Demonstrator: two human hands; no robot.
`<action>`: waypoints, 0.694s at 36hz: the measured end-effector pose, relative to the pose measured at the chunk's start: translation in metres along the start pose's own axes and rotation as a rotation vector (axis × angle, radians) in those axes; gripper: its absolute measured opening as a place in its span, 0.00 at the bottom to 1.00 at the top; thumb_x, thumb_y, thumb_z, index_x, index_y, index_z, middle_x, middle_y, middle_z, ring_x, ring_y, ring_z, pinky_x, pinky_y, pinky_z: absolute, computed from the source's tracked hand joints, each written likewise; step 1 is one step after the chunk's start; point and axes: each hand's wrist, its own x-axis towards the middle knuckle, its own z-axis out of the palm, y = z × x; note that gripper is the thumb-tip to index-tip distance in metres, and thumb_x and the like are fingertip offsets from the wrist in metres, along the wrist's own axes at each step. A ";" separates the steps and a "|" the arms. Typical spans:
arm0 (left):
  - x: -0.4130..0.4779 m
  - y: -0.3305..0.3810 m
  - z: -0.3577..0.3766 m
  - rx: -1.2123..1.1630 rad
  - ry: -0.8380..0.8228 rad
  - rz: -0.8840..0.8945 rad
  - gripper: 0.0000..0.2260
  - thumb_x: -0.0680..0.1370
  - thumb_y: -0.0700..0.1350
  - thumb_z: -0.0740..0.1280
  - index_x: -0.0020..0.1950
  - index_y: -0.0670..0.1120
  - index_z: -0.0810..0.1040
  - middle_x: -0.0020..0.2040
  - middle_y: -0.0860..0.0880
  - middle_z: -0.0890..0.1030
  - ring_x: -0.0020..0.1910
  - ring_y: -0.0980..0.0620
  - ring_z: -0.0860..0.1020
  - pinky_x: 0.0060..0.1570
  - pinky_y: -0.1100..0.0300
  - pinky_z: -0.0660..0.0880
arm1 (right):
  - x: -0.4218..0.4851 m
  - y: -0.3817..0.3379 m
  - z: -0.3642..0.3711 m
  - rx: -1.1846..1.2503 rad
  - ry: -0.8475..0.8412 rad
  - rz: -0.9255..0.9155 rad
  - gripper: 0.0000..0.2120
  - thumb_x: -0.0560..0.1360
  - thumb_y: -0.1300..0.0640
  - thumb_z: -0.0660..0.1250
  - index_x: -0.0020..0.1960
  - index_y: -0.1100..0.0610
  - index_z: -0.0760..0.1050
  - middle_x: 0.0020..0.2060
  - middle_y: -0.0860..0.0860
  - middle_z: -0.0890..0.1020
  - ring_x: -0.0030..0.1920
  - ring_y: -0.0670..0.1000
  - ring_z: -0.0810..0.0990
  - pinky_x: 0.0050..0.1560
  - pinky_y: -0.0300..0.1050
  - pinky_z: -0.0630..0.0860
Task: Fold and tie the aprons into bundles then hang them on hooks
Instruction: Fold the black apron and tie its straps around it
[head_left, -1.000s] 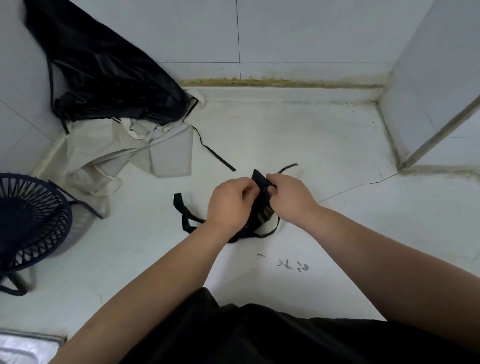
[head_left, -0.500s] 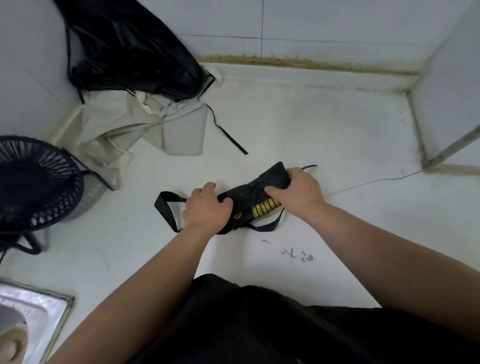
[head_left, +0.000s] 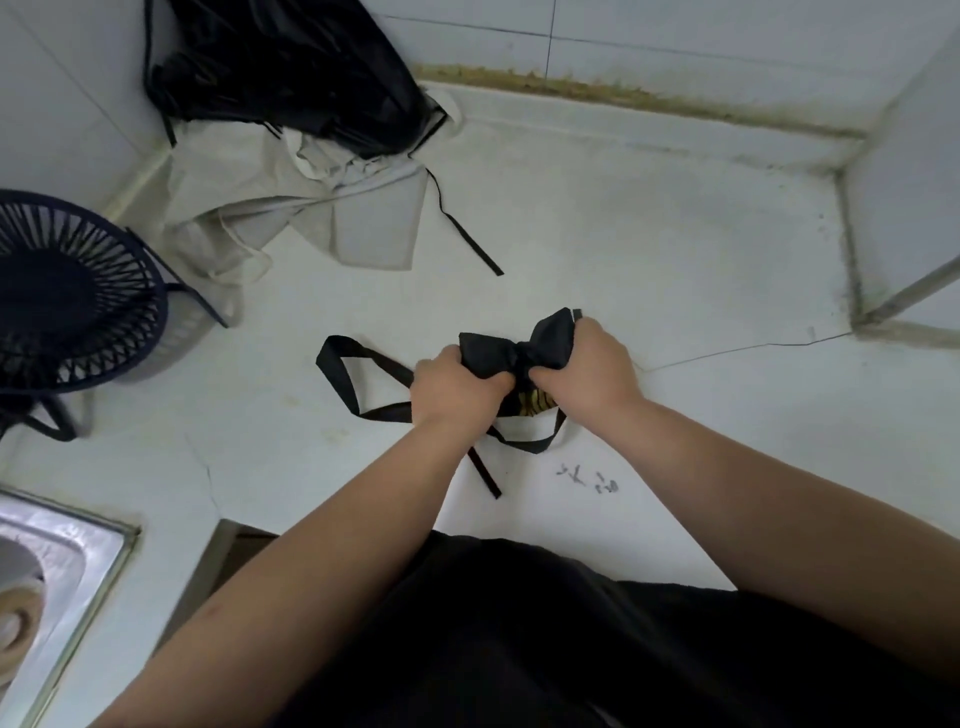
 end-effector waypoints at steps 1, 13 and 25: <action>-0.002 0.002 0.001 0.012 0.005 0.023 0.18 0.72 0.52 0.71 0.56 0.44 0.74 0.52 0.46 0.77 0.51 0.47 0.76 0.46 0.58 0.72 | 0.000 0.000 0.000 -0.018 -0.010 -0.015 0.14 0.72 0.58 0.69 0.52 0.61 0.68 0.43 0.52 0.72 0.43 0.52 0.70 0.39 0.42 0.65; -0.001 0.026 -0.030 -0.312 -0.217 0.134 0.07 0.78 0.46 0.65 0.55 0.48 0.73 0.40 0.52 0.79 0.36 0.55 0.77 0.37 0.66 0.70 | 0.008 -0.012 -0.027 -0.105 -0.139 -0.159 0.13 0.79 0.58 0.56 0.35 0.55 0.64 0.32 0.50 0.72 0.39 0.55 0.72 0.35 0.45 0.62; -0.002 0.034 -0.022 -0.271 -0.296 0.405 0.11 0.76 0.38 0.69 0.54 0.51 0.84 0.44 0.56 0.84 0.46 0.60 0.81 0.55 0.67 0.74 | 0.005 0.004 -0.030 0.186 0.103 -0.023 0.18 0.79 0.60 0.60 0.66 0.62 0.60 0.50 0.55 0.81 0.46 0.53 0.75 0.42 0.39 0.64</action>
